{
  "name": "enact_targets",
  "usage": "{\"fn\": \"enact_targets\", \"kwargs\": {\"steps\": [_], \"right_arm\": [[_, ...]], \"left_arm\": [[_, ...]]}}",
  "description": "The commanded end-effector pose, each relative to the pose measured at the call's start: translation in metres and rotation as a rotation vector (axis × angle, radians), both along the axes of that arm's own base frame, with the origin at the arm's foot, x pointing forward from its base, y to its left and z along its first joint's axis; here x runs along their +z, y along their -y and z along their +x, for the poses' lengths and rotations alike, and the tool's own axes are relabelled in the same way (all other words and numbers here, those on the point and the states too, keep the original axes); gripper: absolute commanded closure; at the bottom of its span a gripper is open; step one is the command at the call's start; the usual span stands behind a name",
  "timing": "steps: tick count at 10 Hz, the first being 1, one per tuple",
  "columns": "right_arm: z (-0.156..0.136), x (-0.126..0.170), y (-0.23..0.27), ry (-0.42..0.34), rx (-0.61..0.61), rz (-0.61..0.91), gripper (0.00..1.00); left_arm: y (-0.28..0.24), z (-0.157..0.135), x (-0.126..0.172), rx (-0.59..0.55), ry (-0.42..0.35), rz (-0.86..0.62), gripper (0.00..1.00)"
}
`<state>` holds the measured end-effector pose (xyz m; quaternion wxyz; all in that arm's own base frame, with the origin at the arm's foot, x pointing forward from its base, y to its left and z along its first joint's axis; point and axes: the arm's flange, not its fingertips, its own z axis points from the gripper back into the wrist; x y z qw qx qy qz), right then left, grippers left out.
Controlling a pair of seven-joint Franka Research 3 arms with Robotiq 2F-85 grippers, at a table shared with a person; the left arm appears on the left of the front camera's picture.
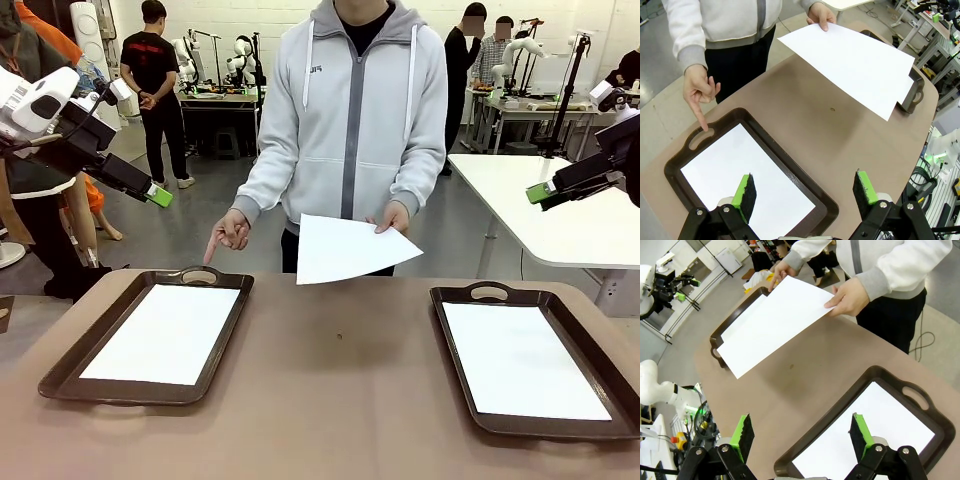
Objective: Sort the A4 documents.
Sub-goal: Receive the A4 Paper.
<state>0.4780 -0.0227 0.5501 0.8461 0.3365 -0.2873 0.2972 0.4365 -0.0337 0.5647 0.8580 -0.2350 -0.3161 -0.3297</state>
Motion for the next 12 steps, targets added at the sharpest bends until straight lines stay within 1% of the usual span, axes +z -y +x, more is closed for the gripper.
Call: {"fn": "enact_targets", "kwargs": {"steps": [1, 4, 5, 6, 8, 9, 12], "right_arm": [[0.0, 0.0, 0.0, 0.002, 0.004, 0.0, 0.0], [0.0, 0.0, 0.0, 0.002, 0.004, 0.0, 0.0], [0.0, 0.0, 0.0, 0.002, 0.004, 0.0, 0.0], [0.0, 0.0, 0.0, 0.002, 0.004, 0.0, 0.0], [0.0, 0.0, 0.0, 0.002, 0.004, 0.0, 0.0], [0.0, 0.0, 0.0, 0.002, 0.004, 0.0, 0.0], [0.0, 0.0, 0.0, 0.002, 0.004, 0.0, 0.0]], "left_arm": [[0.0, 0.0, 0.0, -0.001, 0.001, -0.001, 0.0], [0.0, 0.0, 0.0, 0.0, 0.0, 0.0, 0.0], [-0.001, 0.012, -0.014, 0.045, -0.04, -0.067, 0.0], [0.0, 0.027, -0.031, 0.108, -0.127, -0.114, 0.0], [0.014, 0.055, -0.07, 0.202, -0.276, -0.242, 0.0], [0.023, 0.066, -0.085, 0.228, -0.317, -0.292, 0.0], [0.043, 0.092, -0.114, 0.296, -0.45, -0.489, 0.0]]}}
